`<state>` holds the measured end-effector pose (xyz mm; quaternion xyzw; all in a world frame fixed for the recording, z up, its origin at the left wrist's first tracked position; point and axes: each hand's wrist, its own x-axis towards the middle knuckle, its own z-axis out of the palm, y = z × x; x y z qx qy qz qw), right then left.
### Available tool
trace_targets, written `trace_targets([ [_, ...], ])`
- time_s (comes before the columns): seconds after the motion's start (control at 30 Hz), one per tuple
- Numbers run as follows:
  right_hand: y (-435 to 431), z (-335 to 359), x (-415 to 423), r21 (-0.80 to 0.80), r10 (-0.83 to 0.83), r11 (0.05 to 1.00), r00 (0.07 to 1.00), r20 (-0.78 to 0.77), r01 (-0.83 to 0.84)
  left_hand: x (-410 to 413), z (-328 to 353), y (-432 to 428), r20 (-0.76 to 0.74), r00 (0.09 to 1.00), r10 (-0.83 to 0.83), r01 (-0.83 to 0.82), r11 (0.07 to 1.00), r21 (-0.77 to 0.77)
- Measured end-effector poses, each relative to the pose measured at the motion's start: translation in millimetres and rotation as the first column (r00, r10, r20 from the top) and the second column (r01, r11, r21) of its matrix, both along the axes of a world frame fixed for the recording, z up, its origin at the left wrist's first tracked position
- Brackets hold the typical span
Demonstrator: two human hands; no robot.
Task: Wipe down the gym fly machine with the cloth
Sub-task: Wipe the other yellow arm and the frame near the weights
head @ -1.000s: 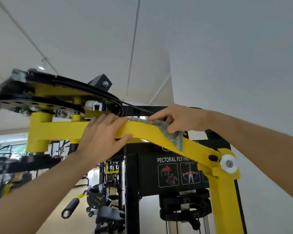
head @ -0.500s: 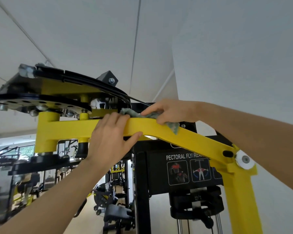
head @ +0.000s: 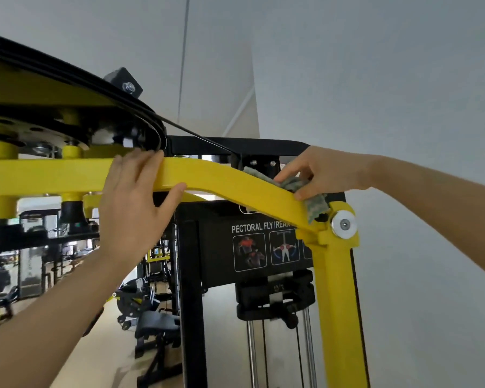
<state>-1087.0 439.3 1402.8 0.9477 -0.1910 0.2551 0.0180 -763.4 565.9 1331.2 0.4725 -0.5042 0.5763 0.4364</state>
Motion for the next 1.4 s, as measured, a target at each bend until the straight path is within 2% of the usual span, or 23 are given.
trace_targets([
  [0.13, 1, -27, -6, -0.287, -0.077, 0.950, 0.984, 0.160, 0.121, -20, -13, -10, -0.134, 0.990, -0.041, 0.038, 0.999, -0.026],
  [0.23, 4, -42, -6, -0.330, -0.051, 0.934, 0.964, 0.263, 0.139, -45, -20, -17, -0.153, 0.985, -0.075, 0.077, 0.997, 0.002],
  [0.33, 11, -48, -8, -0.279, -0.028, 0.952, 0.943, 0.331, 0.127, -72, -23, -23, -0.046, 0.989, -0.139, 0.142, 0.987, 0.070],
  [0.43, 20, -49, -15, -0.148, 0.003, 0.988, 0.938, 0.346, 0.052, -100, -21, -25, 0.042, 0.954, -0.296, 0.283, 0.939, 0.197],
  [0.53, 29, -51, -19, -0.041, 0.092, 0.996, 0.946, 0.312, -0.084, -124, -17, -25, -0.030, 0.867, -0.497, 0.471, 0.799, 0.373],
  [0.6, 34, -54, -19, -0.011, 0.157, 0.987, 0.941, 0.301, -0.162, -134, -16, -25, -0.134, 0.801, -0.584, 0.582, 0.705, 0.405],
  [0.7, 36, -59, -18, 0.009, 0.212, 0.973, 0.906, 0.366, -0.231, -140, -17, -24, -0.364, 0.658, -0.659, 0.752, 0.549, 0.365],
  [0.77, 35, -64, -17, 0.042, 0.246, 0.955, 0.859, 0.449, -0.295, -139, -20, -24, -0.547, 0.513, -0.661, 0.858, 0.400, 0.322],
  [0.83, 33, -68, -15, 0.042, 0.251, 0.948, 0.823, 0.510, -0.315, -139, -26, -25, -0.710, 0.344, -0.615, 0.939, 0.231, 0.255],
  [0.9, 31, -73, -11, 0.049, 0.240, 0.949, 0.812, 0.532, -0.312, -141, -31, -26, -0.796, 0.238, -0.556, 0.971, 0.159, 0.179],
  [0.97, 27, -78, -7, 0.057, 0.219, 0.954, 0.814, 0.538, -0.294, -143, -36, -29, -0.841, 0.138, -0.523, 0.988, 0.130, 0.081],
  [1.07, 19, -80, -6, 0.004, 0.178, 0.978, 0.838, 0.516, -0.210, -141, -45, -35, -0.873, 0.007, -0.488, 0.982, 0.169, -0.086],
  [1.17, 3, -81, -11, -0.164, 0.048, 0.986, 0.873, 0.486, 0.037, -136, -60, -44, -0.884, -0.155, -0.442, 0.927, 0.244, -0.285],
  [1.23, -8, -83, -13, -0.144, -0.075, 0.979, 0.907, 0.415, 0.146, -135, -69, -52, -0.864, -0.289, -0.412, 0.870, 0.263, -0.417],
  [1.33, -22, -88, -11, -0.063, -0.172, 0.977, 0.929, 0.327, 0.203, -139, -74, -68, -0.782, -0.492, -0.383, 0.773, 0.220, -0.595],
  [1.4, -25, -91, -10, -0.063, -0.186, 0.973, 0.918, 0.351, 0.221, -145, -71, -79, -0.740, -0.571, -0.355, 0.745, 0.155, -0.649],
])
